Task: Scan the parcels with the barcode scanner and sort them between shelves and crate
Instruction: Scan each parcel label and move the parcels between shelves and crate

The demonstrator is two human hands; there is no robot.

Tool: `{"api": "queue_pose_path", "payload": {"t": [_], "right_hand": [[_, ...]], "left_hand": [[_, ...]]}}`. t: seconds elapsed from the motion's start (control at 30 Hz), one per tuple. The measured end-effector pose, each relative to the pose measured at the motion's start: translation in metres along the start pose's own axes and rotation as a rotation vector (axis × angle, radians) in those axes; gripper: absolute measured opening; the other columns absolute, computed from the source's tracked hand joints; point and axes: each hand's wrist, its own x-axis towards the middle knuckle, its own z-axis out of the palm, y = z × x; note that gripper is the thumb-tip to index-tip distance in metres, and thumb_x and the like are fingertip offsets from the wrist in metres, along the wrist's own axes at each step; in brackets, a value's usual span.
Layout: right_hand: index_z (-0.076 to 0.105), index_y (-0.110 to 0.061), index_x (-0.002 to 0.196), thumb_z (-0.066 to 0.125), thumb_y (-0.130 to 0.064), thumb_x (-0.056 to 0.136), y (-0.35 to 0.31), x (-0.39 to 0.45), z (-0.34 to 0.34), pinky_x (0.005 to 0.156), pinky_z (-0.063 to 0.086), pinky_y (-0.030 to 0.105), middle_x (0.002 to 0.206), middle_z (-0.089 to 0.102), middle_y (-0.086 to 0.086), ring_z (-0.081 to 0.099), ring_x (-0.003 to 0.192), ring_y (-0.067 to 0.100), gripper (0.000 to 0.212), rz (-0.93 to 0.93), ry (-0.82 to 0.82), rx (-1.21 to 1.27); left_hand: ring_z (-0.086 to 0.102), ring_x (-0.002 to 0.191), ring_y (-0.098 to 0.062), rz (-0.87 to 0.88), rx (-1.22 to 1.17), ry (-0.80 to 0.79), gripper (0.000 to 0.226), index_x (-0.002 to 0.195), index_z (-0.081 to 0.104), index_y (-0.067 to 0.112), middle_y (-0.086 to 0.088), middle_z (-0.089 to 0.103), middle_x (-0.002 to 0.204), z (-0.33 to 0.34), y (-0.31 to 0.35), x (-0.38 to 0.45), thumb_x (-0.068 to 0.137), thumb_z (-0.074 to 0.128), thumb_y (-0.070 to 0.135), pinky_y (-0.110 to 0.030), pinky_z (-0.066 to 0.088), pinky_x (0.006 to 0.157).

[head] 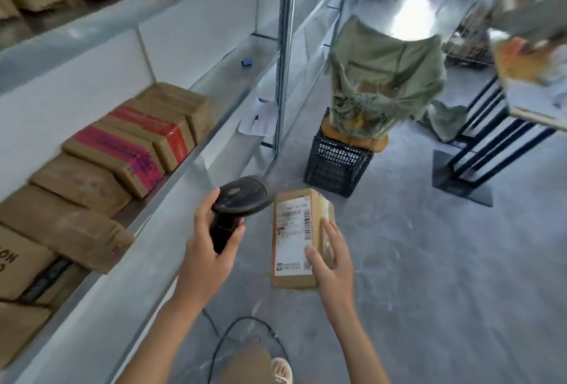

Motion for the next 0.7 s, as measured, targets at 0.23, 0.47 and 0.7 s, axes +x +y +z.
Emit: {"api": "queue_pose_path", "payload": {"t": [0.23, 0.47, 0.7], "right_hand": [[0.052, -0.056, 0.132, 0.071, -0.052, 0.072, 0.004, 0.056, -0.019, 0.111, 0.044, 0.048, 0.148, 0.041, -0.025, 0.039, 0.14, 0.005, 0.063, 0.053, 0.124, -0.005], [0.054, -0.047, 0.137, 0.075, -0.04, 0.082, -0.011, 0.126, -0.002, 0.103, 0.052, 0.04, 0.153, 0.04, -0.016, 0.044, 0.137, 0.007, 0.059, 0.053, 0.179, 0.007], [0.053, -0.044, 0.134, 0.07, -0.018, 0.092, -0.022, 0.185, 0.003, 0.093, 0.056, 0.025, 0.15, 0.042, -0.012, 0.05, 0.132, 0.009, 0.052, 0.044, 0.225, 0.023]], "left_hand": [[0.064, 0.088, -0.015, 0.067, -0.061, -0.079, 0.071, 0.135, 0.023, 0.071, -0.014, 0.067, 0.119, 0.037, -0.008, 0.075, 0.089, 0.061, 0.032, -0.035, 0.056, 0.084], [0.067, 0.089, -0.024, 0.111, -0.056, -0.1, 0.07, 0.133, 0.023, 0.073, -0.013, 0.066, 0.121, 0.043, -0.021, 0.158, 0.093, 0.061, 0.03, -0.044, 0.056, 0.084], [0.066, 0.106, -0.027, 0.167, 0.038, -0.166, 0.063, 0.133, 0.019, 0.074, 0.007, 0.061, 0.125, 0.053, -0.035, 0.255, 0.09, 0.058, 0.049, -0.043, 0.055, 0.086]]}}
